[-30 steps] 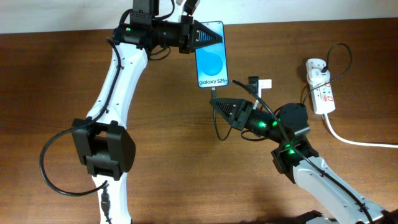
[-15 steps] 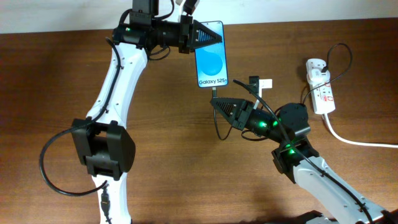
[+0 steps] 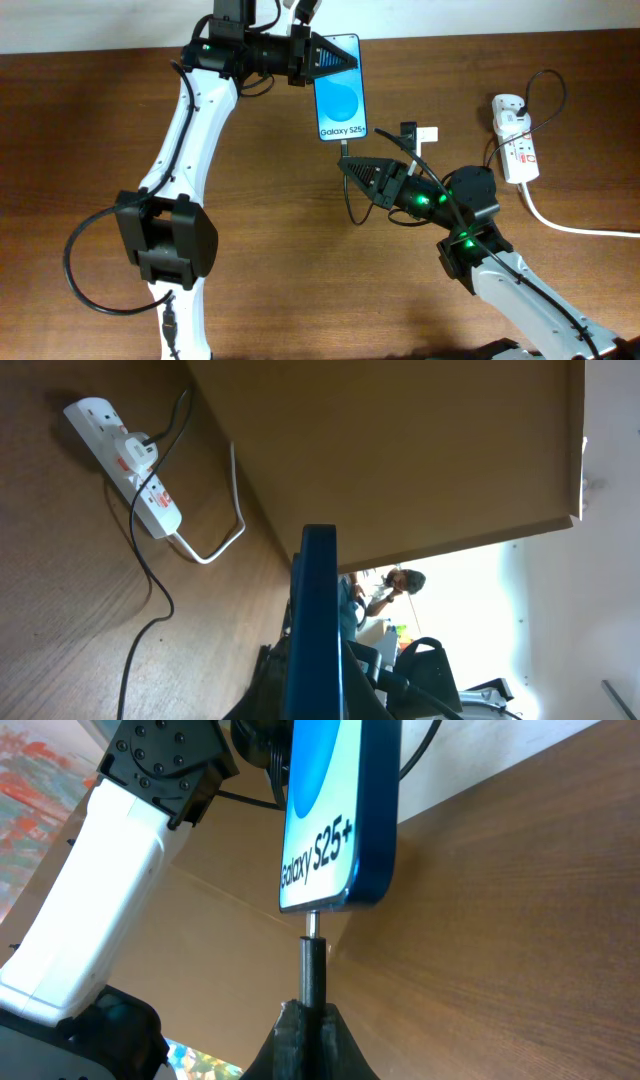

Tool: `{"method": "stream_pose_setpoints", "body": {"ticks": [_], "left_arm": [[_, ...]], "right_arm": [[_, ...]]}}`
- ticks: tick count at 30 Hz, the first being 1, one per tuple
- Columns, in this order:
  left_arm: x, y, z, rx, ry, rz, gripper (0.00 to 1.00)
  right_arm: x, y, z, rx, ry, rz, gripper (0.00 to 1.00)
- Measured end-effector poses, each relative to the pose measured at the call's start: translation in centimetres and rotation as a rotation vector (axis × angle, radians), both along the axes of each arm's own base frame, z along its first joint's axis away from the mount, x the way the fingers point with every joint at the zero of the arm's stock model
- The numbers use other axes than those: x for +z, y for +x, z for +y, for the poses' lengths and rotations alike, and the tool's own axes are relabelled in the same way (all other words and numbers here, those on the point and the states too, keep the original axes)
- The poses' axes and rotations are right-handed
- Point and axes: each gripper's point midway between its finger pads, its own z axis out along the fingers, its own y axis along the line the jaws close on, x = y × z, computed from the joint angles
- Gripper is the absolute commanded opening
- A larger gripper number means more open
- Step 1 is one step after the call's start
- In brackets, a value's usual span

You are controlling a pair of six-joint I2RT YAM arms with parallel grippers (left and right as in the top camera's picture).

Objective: Plug charger to phone and switch on socket
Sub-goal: 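Align and push the plug into the phone's port with the right gripper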

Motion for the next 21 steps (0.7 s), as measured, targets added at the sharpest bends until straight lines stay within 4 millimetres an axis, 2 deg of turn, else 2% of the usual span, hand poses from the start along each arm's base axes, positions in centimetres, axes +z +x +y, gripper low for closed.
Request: {"method": "stream_pose_setpoints", "body": {"ticks": [21], "left_arm": [[0.2,-1.0,-1.1,-0.041,-0.012,-0.007,0.00]], "right_arm": [[0.3,-0.1,0.0,0.006,0.009,-0.017,0.04]]}}
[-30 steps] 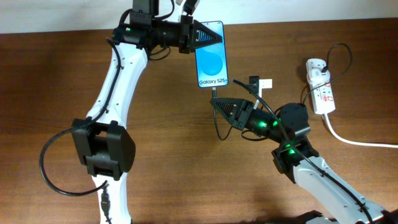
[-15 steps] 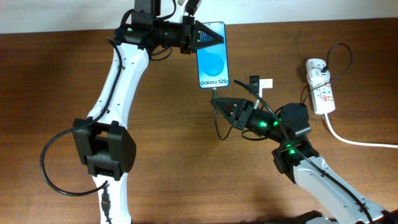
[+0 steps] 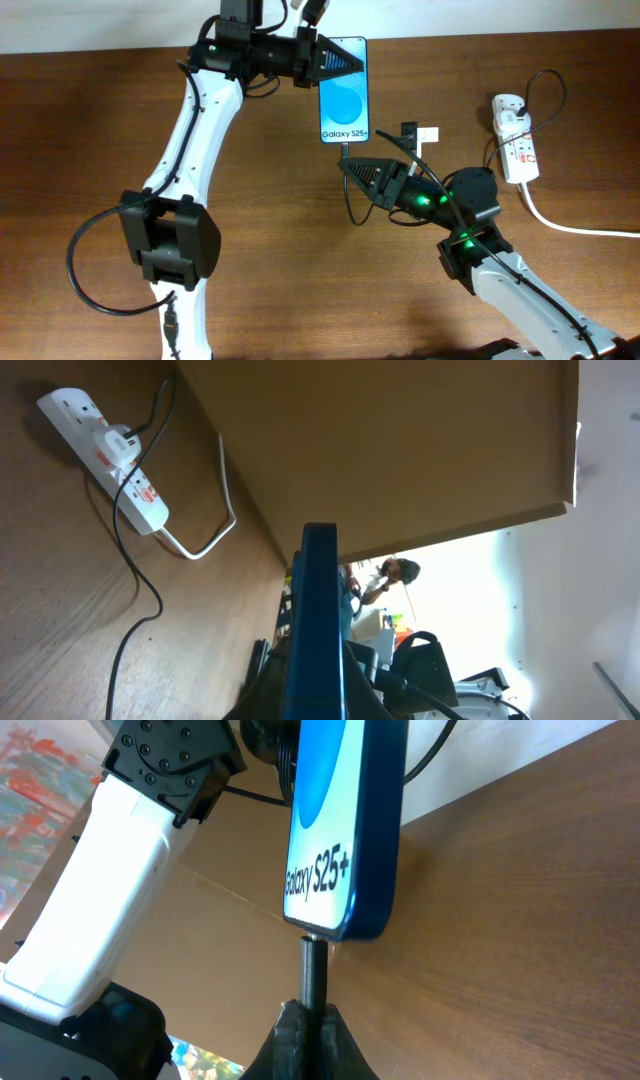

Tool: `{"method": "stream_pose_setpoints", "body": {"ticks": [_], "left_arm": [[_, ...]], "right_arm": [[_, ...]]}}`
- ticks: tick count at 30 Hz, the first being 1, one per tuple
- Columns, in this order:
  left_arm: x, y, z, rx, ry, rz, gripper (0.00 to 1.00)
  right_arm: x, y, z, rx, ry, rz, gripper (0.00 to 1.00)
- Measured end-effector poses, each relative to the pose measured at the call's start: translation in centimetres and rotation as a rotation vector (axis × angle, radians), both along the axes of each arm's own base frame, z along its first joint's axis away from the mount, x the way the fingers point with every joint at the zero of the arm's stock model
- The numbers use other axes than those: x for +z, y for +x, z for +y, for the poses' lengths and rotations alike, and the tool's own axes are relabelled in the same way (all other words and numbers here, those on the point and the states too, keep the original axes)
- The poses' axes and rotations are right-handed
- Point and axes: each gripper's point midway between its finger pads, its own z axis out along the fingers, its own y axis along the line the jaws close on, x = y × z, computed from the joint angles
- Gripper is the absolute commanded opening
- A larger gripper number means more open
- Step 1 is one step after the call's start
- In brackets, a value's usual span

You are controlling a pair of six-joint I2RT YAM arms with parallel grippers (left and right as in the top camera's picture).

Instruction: Plug charger to phone and switch on socket

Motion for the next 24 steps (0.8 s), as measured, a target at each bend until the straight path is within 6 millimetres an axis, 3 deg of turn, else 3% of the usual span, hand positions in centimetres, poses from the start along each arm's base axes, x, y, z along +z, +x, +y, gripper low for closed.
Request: {"method": "stream_pose_setpoints", "body": {"ticks": [5,8,11,15,19,21,24], "left_arm": [[0.0,-0.1,-0.2,-0.005,-0.001,-0.006,0.00],[0.0,-0.1,-0.3,-0.005,0.000,-0.007,0.00],[0.0,-0.8,-1.0,-0.029,-0.001,0.002,0.00],[0.0,-0.7,-0.8,-0.026,-0.003,0.003,0.00],[-0.2,0.9,1.7,0.028,-0.006,-0.053,0.00],[-1.8,1.4,2.6,0.071,0.041,-0.040,0.00],[-8.1,1.9,3.3,0.171,0.245,0.034,0.00]], "right_arm": [[0.0,0.0,0.0,0.000,0.000,0.001,0.04],[0.0,-0.1,0.0,0.003,0.001,0.003,0.26],[0.0,0.0,-0.1,-0.003,0.002,0.000,0.37],[0.0,-0.2,0.1,0.017,0.002,0.001,0.69],[-0.1,-0.3,0.2,0.023,-0.008,-0.009,0.75],[-0.4,-0.3,0.2,0.024,-0.018,-0.007,0.75],[-1.4,-0.3,0.2,0.024,-0.044,0.022,0.77]]}}
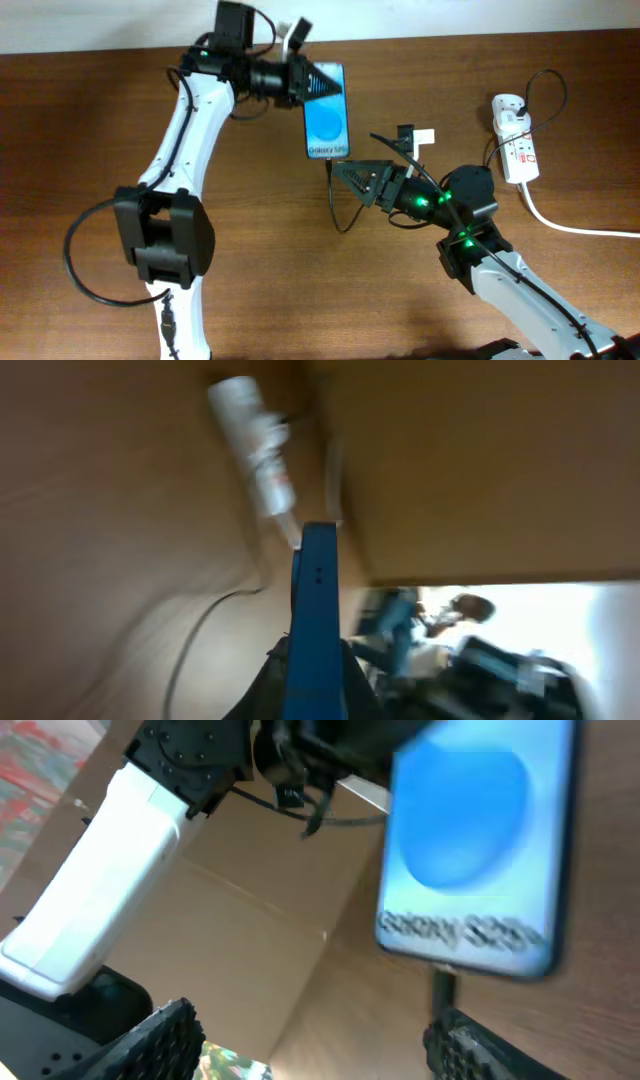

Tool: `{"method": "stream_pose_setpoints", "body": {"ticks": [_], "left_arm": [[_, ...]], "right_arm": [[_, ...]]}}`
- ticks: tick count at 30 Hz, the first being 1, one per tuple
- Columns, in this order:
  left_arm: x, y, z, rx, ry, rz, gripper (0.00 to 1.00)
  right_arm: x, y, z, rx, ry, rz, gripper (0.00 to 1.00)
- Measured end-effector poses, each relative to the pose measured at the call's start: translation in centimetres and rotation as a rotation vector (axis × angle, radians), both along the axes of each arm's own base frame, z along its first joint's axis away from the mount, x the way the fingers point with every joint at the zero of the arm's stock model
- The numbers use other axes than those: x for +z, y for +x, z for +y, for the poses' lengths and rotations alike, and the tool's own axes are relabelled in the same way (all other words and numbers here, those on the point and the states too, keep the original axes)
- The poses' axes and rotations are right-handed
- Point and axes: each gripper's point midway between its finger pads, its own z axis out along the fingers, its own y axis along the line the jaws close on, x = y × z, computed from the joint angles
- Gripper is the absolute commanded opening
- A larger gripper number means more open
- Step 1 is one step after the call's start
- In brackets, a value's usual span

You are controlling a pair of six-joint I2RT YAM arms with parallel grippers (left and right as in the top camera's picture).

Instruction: Plug charger to phone and switch on socket

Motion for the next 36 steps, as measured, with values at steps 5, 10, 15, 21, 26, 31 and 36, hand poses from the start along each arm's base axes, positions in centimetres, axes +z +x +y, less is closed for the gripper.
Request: {"method": "stream_pose_setpoints", "body": {"ticks": [5,10,15,21,26,31,36], "left_arm": [[-7.2,0.7,2.1,0.100,0.252,0.026,0.00],[-13.4,0.4,3.5,0.133,0.383,0.118,0.00],[-21.2,0.7,3.7,0.134,0.435,0.232,0.00],[-23.3,0.0,3.4,0.131,0.414,0.327,0.13],[-23.0,0.0,3.2,0.123,0.398,0.320,0.43],[-22.6,0.0,3.1,0.117,0.384,0.322,0.52],[-22.7,0.0,5.9,0.169,0.501,0.384,0.53]], "right_arm": [[-2.4,0.3,-0.3,-0.026,-0.060,0.078,0.80],[-4.8,0.7,-0.9,-0.078,-0.123,0.149,0.80],[-7.1,1.1,-1.9,-0.143,-0.185,0.228,0.80],[-9.1,1.5,-1.9,-0.150,-0.210,0.275,0.80],[-9.1,1.6,-1.9,-0.151,-0.209,0.273,0.80],[-9.1,1.6,-1.9,-0.151,-0.209,0.273,0.80],[-9.1,1.6,-1.9,-0.151,-0.209,0.273,0.80]]}}
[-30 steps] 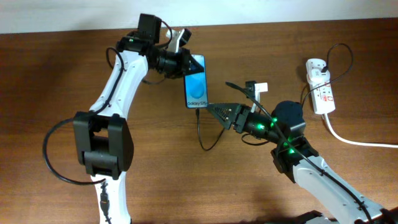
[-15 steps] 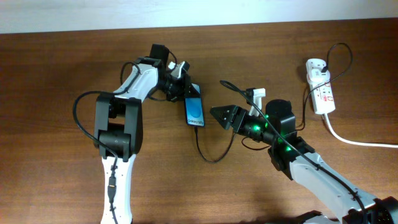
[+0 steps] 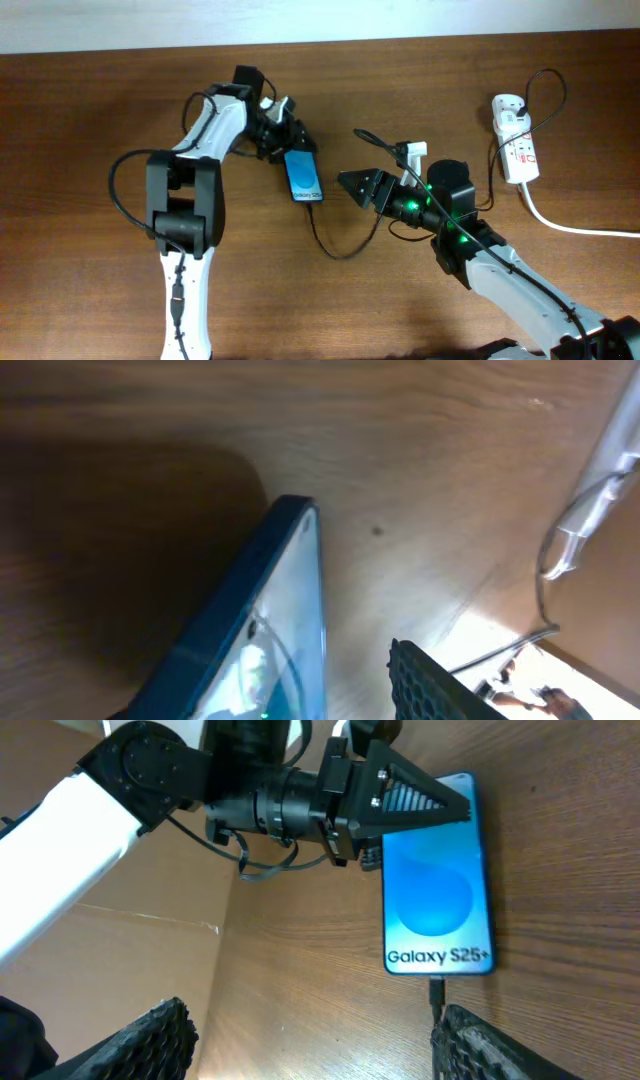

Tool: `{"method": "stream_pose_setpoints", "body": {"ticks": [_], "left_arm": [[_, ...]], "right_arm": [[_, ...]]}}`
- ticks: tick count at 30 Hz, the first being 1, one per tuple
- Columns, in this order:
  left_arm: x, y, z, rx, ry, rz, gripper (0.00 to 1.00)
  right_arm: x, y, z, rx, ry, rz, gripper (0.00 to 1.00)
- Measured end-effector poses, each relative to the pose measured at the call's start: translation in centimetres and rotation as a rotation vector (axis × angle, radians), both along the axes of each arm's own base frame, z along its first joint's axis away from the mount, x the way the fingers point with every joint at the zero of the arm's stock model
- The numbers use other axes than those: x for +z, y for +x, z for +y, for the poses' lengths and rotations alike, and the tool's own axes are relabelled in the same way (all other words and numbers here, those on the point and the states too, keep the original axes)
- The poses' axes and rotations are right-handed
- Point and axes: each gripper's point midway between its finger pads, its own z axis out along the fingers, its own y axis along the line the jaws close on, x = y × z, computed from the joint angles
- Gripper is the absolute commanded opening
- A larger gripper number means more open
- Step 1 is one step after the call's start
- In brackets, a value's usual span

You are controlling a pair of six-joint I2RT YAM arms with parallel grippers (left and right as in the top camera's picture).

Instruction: Plug charger to phone and switch on socket

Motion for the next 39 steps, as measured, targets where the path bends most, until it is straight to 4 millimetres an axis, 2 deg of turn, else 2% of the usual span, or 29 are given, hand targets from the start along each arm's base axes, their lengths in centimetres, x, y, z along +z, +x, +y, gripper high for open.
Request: {"method": "stream_pose_setpoints", "body": {"ticks": [3,5,11,14,17,18,19,20,21,22,23,24,25,27,31,32,34,35,36,37,39], "left_arm": [[-0.3,0.8,1.7,0.009,0.158,-0.037,0.55],[-0.4,0.6,2.6,0.012,0.216,-0.034,0.55],[-0.6,0.5,3.9,0.002,0.299,-0.042,0.52],[-0.7,0.5,4.2,-0.027,0.320,-0.065,0.50],[-0.1,0.7,6.7,-0.048,0.427,-0.071,0.51],[1.3,1.8,7.5,-0.046,0.457,-0.111,0.52],[4.3,3.5,7.7,-0.038,0.471,-0.200,0.53],[6.4,4.1,7.8,-0.030,0.472,-0.246,0.56],[11.5,4.9,7.7,-0.006,0.464,-0.360,0.59],[15.0,5.1,7.7,0.010,0.454,-0.435,0.67],[20.8,4.2,7.9,0.037,0.437,-0.549,0.81],[23.1,3.7,7.9,0.050,0.428,-0.594,0.94],[25.4,2.5,8.1,0.052,0.423,-0.629,1.00],[27.0,1.1,8.3,0.050,0.419,-0.634,1.00],[26.8,0.8,8.3,0.046,0.419,-0.624,0.99],[26.9,0.8,8.3,0.046,0.419,-0.625,0.99],[26.9,0.9,8.3,0.046,0.418,-0.626,0.99],[26.9,0.8,8.3,0.046,0.419,-0.624,0.99],[26.9,0.8,8.3,0.046,0.419,-0.624,0.99],[26.8,0.8,8.3,0.046,0.419,-0.624,0.99],[26.9,0.8,8.3,0.046,0.419,-0.625,1.00]], "right_arm": [[0.0,0.1,-0.1,-0.007,-0.002,-0.001,0.80],[0.0,0.1,-0.1,-0.007,-0.002,-0.001,0.80],[-0.2,0.1,-0.1,-0.010,-0.007,0.006,0.79],[-1.1,0.0,-0.5,-0.027,-0.033,0.035,0.70],[-1.5,0.0,-0.7,-0.034,-0.055,0.039,0.70],[-1.6,0.0,-0.7,-0.033,-0.060,0.036,0.71],[-1.6,0.0,-0.8,-0.032,-0.066,0.030,0.71],[-1.6,0.0,-0.8,-0.030,-0.070,0.026,0.75],[-1.6,0.0,-0.8,-0.029,-0.071,0.025,0.76],[-1.7,-0.2,-0.9,-0.028,-0.082,0.027,0.77],[-0.9,-0.4,-1.1,-0.027,-0.088,-0.002,0.78],[-0.5,-0.7,-1.3,-0.035,-0.099,-0.007,0.79],[0.3,-1.0,-1.6,-0.041,-0.110,-0.031,0.79],[1.3,-2.0,-2.6,-0.064,-0.154,-0.046,0.80],[2.0,-3.5,-6.4,-0.181,-0.344,-0.044,0.84],[1.6,-4.3,-7.9,-0.212,-0.435,0.017,0.84],[3.7,-4.2,-10.2,-0.281,-0.551,0.011,0.84],[5.5,-3.5,-11.3,-0.324,-0.588,-0.025,0.84],[6.2,-3.4,-12.6,-0.352,-0.622,-0.009,0.82],[7.1,-2.4,-16.2,-0.448,-0.672,0.022,0.81],[7.8,-1.6,-19.8,-0.510,-0.723,0.034,0.77]]}}
